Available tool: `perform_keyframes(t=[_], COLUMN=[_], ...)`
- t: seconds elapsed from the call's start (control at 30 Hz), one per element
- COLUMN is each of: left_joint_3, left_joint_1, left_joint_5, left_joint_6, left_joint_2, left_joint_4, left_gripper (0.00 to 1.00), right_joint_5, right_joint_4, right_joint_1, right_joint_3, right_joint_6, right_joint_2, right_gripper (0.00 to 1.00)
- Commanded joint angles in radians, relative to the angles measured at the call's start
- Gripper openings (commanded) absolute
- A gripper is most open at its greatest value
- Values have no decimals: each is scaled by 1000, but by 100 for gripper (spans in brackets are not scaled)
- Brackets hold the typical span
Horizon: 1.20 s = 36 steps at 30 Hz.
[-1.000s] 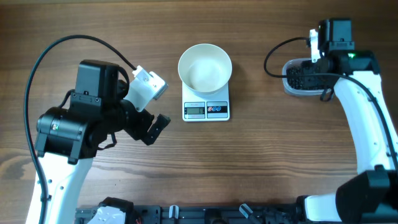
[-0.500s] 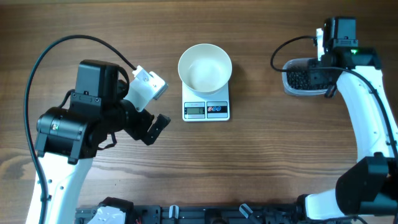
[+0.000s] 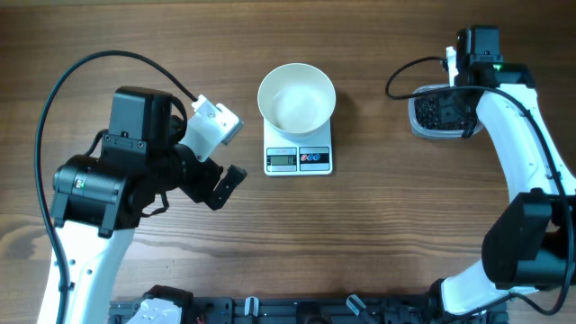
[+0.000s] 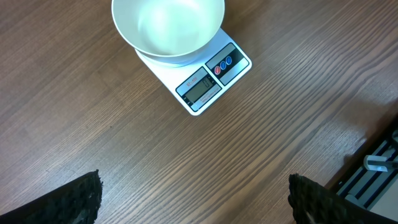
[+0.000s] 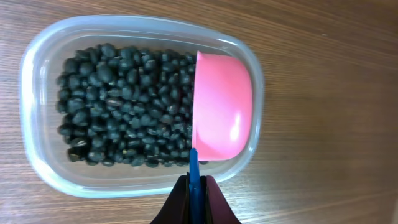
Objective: Scoop item into bowl and weigh 150g on scale
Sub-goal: 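Drag the pink scoop through the beans in the tub with right gripper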
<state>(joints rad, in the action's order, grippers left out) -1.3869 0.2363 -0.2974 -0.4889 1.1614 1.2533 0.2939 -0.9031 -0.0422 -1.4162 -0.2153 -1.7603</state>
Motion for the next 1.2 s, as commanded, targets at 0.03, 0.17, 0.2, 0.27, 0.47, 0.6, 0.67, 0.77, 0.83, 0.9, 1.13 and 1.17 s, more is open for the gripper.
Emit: perform_keyframes(t=[0.03,0.17,0.2,0.27,0.47,0.6,0.67,0.77,0.83,0.9,1.13,1.17], left_joint_3=[-18,-18,-18,-18,-18,-18,-18,-18,-18,-18,-18,-18], left_joint_1=[1,1,1,1,1,1,1,1,1,1,1,1], left_joint_5=[-1,-1,-1,-1,-1,-1,-1,-1,-1,-1,-1,-1], left_joint_6=[6,6,6,6,6,6,6,6,6,6,6,6], left_joint_2=[6,6,6,6,6,6,6,6,6,6,6,6], left_joint_4=[-3,-3,-3,-3,-3,-3,-3,-3,-3,-3,-3,-3], left_gripper=[100,100,100,100,100,100,100,100,100,100,100,100], right_joint_5=[-137,-173,-183,-197,-271,-322,-380,-432,-449,-480,-541,-547], right_joint_4=[-8,-29,-34,-42,-53,-56,-56,-67,-76,-83,-80,-75], right_joint_1=[-2,-2,-2,-2,-17,-68,-103,-149,-167,-186,-193,-193], right_joint_3=[-15,-15,-15,-15,-15,-15,-15,-15,-15,-15,-10,-5], right_joint_6=[-21,-23,-26,-29,-29,-20,-19,-18,-19,-20,-17,-11], right_joint_2=[-31,-31,-31,-31,-31,-31,-31,-31,-31,-31,-55,-64], right_gripper=[4,4,4,4,4,4,4,4,4,4,4,4])
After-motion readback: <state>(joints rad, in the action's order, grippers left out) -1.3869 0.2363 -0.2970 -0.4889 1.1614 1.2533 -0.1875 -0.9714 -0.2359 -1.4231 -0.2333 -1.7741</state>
